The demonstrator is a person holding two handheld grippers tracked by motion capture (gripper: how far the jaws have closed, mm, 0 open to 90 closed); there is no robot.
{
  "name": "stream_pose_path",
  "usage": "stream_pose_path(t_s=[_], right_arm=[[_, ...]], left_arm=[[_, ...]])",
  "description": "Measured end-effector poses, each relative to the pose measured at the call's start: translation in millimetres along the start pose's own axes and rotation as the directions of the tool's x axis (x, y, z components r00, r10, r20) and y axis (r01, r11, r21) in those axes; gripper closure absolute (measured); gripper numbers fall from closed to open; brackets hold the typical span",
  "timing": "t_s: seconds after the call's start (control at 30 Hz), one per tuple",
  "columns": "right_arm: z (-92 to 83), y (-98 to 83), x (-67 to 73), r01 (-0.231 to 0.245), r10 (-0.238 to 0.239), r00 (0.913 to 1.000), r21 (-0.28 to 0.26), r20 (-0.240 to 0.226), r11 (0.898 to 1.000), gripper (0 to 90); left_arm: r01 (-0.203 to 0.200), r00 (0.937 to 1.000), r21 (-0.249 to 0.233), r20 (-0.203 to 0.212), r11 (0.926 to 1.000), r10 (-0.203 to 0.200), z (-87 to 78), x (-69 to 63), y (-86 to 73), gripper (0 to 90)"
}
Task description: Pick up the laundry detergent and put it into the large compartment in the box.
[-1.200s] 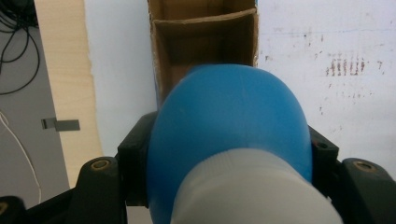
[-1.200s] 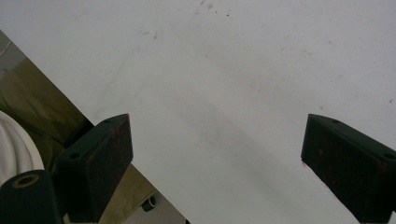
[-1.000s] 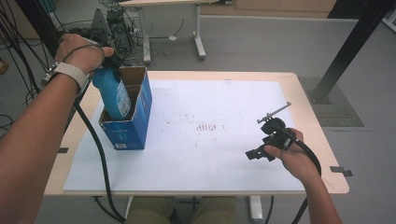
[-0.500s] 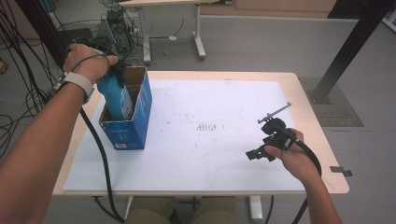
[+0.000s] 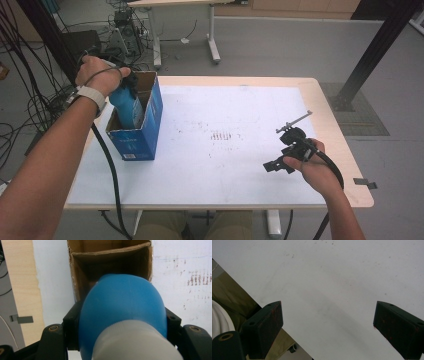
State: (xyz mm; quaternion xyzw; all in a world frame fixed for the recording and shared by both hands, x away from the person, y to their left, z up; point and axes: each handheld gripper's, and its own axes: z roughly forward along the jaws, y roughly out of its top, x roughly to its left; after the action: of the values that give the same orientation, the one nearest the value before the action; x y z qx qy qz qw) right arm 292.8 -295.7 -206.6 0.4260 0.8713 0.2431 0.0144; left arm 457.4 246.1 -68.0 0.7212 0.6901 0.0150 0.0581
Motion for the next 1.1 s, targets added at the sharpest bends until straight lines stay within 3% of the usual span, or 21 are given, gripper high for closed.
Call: stream_pose_path(t_s=[0.57,0.7,1.1], right_arm=[[3.7,-4.6,-3.4,-0.021,0.021,0.9998,0.005,-0.004,1.0,8.9],[4.4,-4.5,-3.9,-0.013,0.013,0.9999,0.001,-0.003,1.0,8.9],[7.4,-2.2,-3.5,-0.02,0.02,0.9998,0.008,-0.01,1.0,8.9]], left_arm=[[-0.01,0.9999,0.001,-0.006,1.0,0.01,33.0,-2.0,2.3,37.1],[-0.014,0.9997,-0.024,-0.019,0.9996,0.013,36.3,-4.2,-1.6,37.2],[-0.015,0.9997,-0.011,-0.021,0.9998,0.015,47.3,-1.7,-1.3,37.1]])
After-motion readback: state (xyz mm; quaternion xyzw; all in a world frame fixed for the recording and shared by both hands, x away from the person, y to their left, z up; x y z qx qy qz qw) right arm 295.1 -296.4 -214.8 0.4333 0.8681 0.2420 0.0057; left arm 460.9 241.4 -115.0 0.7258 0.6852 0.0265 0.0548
